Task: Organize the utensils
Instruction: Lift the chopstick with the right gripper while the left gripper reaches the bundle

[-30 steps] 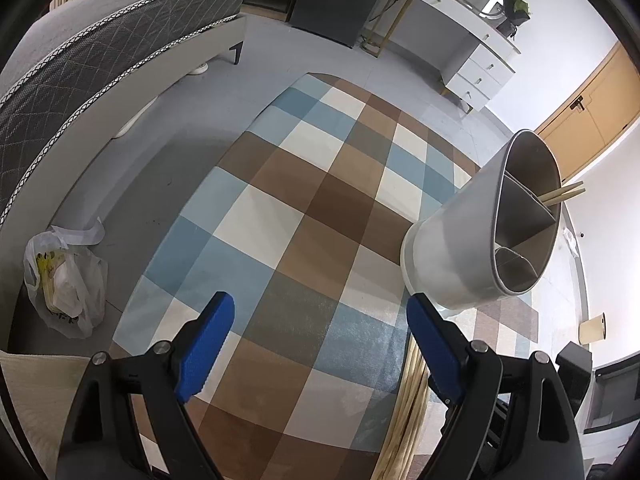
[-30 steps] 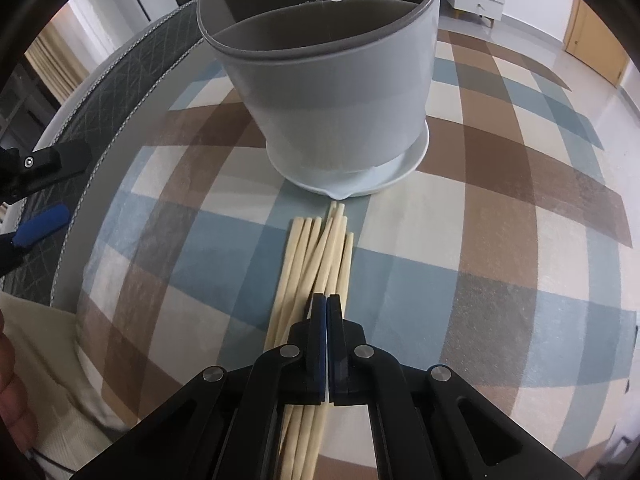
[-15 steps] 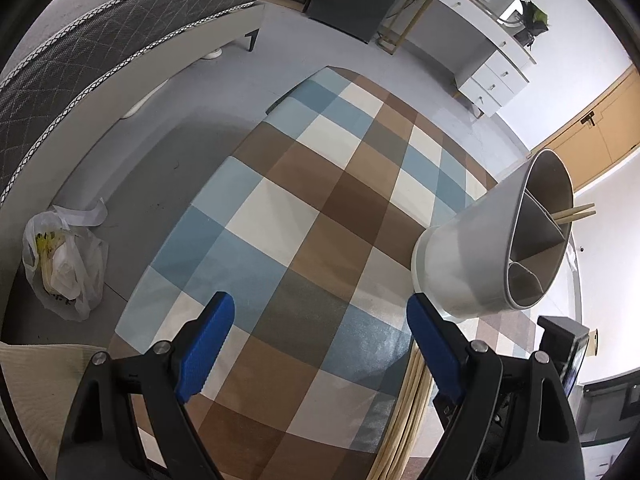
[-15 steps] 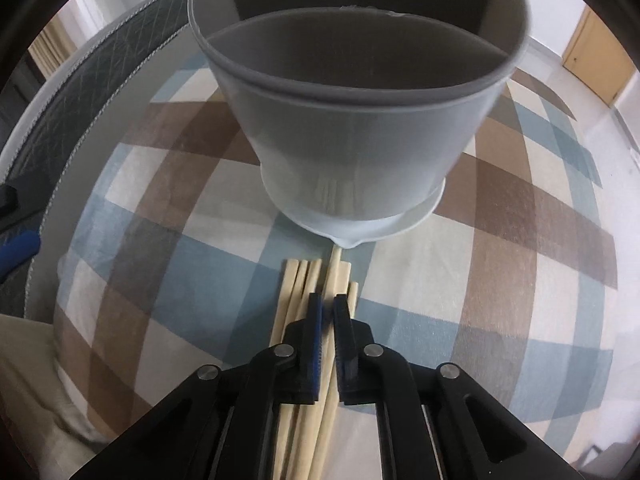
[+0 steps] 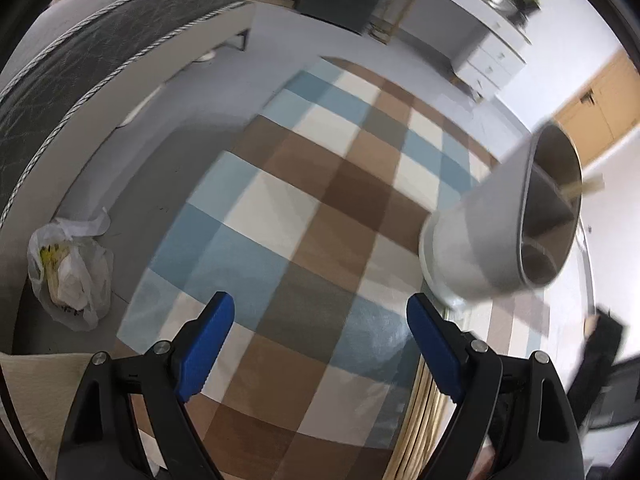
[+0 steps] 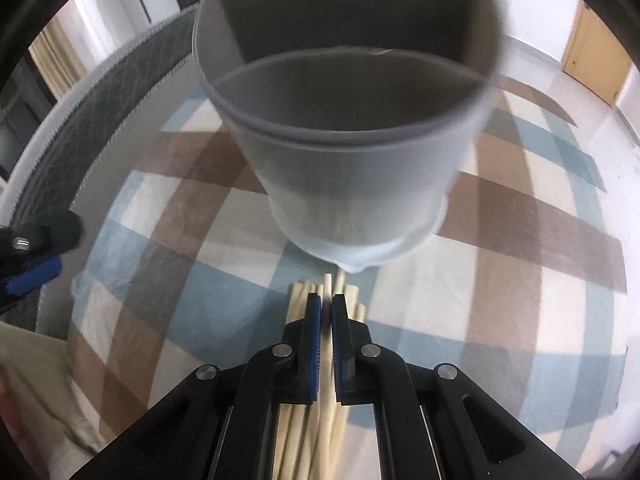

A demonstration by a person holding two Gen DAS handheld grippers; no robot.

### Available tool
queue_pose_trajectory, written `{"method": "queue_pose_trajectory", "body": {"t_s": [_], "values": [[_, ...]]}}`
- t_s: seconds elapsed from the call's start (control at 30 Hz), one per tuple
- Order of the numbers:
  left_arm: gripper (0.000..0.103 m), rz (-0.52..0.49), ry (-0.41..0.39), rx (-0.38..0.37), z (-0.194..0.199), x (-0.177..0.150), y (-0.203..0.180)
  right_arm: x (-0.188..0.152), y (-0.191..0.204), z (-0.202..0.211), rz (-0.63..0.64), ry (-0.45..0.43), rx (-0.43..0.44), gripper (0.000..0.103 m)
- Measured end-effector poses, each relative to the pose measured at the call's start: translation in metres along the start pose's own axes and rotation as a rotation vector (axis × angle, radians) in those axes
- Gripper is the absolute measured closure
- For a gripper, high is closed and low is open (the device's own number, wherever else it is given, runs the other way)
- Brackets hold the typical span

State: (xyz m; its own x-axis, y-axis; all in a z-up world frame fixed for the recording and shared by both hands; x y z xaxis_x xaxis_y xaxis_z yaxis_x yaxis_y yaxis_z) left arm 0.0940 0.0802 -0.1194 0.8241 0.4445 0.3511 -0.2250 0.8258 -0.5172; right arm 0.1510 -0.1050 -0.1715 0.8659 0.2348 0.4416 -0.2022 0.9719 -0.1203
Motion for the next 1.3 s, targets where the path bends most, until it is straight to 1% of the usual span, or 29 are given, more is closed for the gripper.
{"method": "queue_pose_trajectory", "body": {"t_s": [0.1, 0.17, 0.27, 0.33, 0.37, 0.43, 0.5, 0.53, 0.57, 0.6, 0.63, 0.67, 0.73, 0.8, 0.87, 0.93, 0.97, 1.0, 1.07, 1.1, 1.17, 1.23, 1.3], "values": [[0.018, -0.044, 0.072, -0.027, -0.013, -0.009, -0.007, -0.008, -0.032, 0.016, -0.132, -0.021, 0.061, 0.099], [0.018, -0.082, 0.106, -0.022, -0.02, -0.017, -0.014, -0.013, -0.059, 0.023, -0.235, -0.03, 0.12, 0.099], [0.018, -0.128, 0.14, -0.027, -0.026, -0.029, -0.027, -0.025, -0.097, 0.026, -0.402, -0.033, 0.201, 0.099], [0.018, -0.183, 0.154, -0.026, -0.029, -0.04, -0.04, -0.034, -0.118, 0.022, -0.514, -0.014, 0.254, 0.099], [0.018, -0.207, 0.163, -0.025, -0.031, -0.045, -0.045, -0.034, -0.122, 0.018, -0.546, -0.005, 0.274, 0.099], [0.018, -0.229, 0.212, -0.016, -0.038, -0.054, -0.054, -0.041, -0.132, 0.017, -0.623, -0.001, 0.316, 0.099], [0.018, -0.234, 0.24, -0.037, -0.043, -0.063, -0.059, -0.044, -0.148, 0.019, -0.676, 0.004, 0.357, 0.099], [0.018, -0.258, 0.243, -0.024, -0.044, -0.067, -0.062, -0.044, -0.151, 0.019, -0.692, 0.005, 0.368, 0.099], [0.018, -0.282, 0.244, 0.008, -0.046, -0.07, -0.064, -0.044, -0.153, 0.019, -0.694, 0.006, 0.369, 0.099], [0.018, -0.301, 0.247, 0.038, -0.049, -0.073, -0.065, -0.045, -0.154, 0.02, -0.689, 0.004, 0.363, 0.099], [0.018, -0.307, 0.252, 0.052, -0.052, -0.074, -0.066, -0.045, -0.154, 0.021, -0.682, 0.0, 0.356, 0.099], [0.019, -0.3, 0.255, 0.058, -0.054, -0.074, -0.064, -0.047, -0.155, 0.021, -0.676, -0.004, 0.353, 0.099], [0.021, -0.257, 0.263, 0.035, -0.057, -0.071, -0.062, -0.047, -0.152, 0.024, -0.655, -0.013, 0.336, 0.099], [0.025, -0.233, 0.253, 0.035, -0.057, -0.068, -0.061, -0.049, -0.154, 0.027, -0.655, -0.025, 0.332, 0.099], [0.025, -0.243, 0.232, 0.042, -0.057, -0.064, -0.065, -0.05, -0.156, 0.028, -0.66, -0.026, 0.337, 0.099], [0.026, -0.277, 0.22, 0.071, -0.062, -0.062, -0.071, -0.05, -0.158, 0.031, -0.663, -0.037, 0.333, 0.099], [0.03, -0.281, 0.22, 0.076, -0.063, -0.062, -0.072, -0.05, -0.16, 0.032, -0.664, -0.042, 0.331, 0.099], [0.039, -0.287, 0.232, 0.073, -0.067, -0.063, -0.073, -0.049, -0.161, 0.032, -0.663, -0.047, 0.327, 0.099], [0.048, -0.308, 0.258, 0.085, -0.073, -0.065, -0.075, -0.049, -0.164, 0.032, -0.67, -0.051, 0.325, 0.099], [0.05, -0.321, 0.266, 0.096, -0.076, -0.066, -0.077, -0.049, -0.165, 0.031, -0.675, -0.049, 0.326, 0.099], [0.05, -0.346, 0.251, 0.114, -0.076, -0.066, -0.079, -0.048, -0.167, 0.029, -0.682, -0.042, 0.325, 0.099], [0.054, -0.326, 0.242, 0.103, -0.075, -0.063, -0.078, -0.047, -0.167, 0.026, -0.686, -0.037, 0.326, 0.099], [0.064, -0.31, 0.234, 0.098, -0.074, -0.06, -0.076, -0.046, -0.166, 0.025, -0.682, -0.032, 0.323, 0.099]]}}
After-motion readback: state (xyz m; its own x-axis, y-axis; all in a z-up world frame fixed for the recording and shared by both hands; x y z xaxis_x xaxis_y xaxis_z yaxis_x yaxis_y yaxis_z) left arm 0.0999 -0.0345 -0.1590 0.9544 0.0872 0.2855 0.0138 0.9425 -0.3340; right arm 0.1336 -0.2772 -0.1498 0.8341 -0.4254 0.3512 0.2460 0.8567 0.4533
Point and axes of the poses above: each gripper's, at about its wrist camera, not at the fingertips, and z roughly against the way its jaws point, y to its left, x to its top, the point moved 1 cm from there along -z, roughly the way its jaws point, and after that the axes turned 14 degrees about -x, right-handed, at the moved point
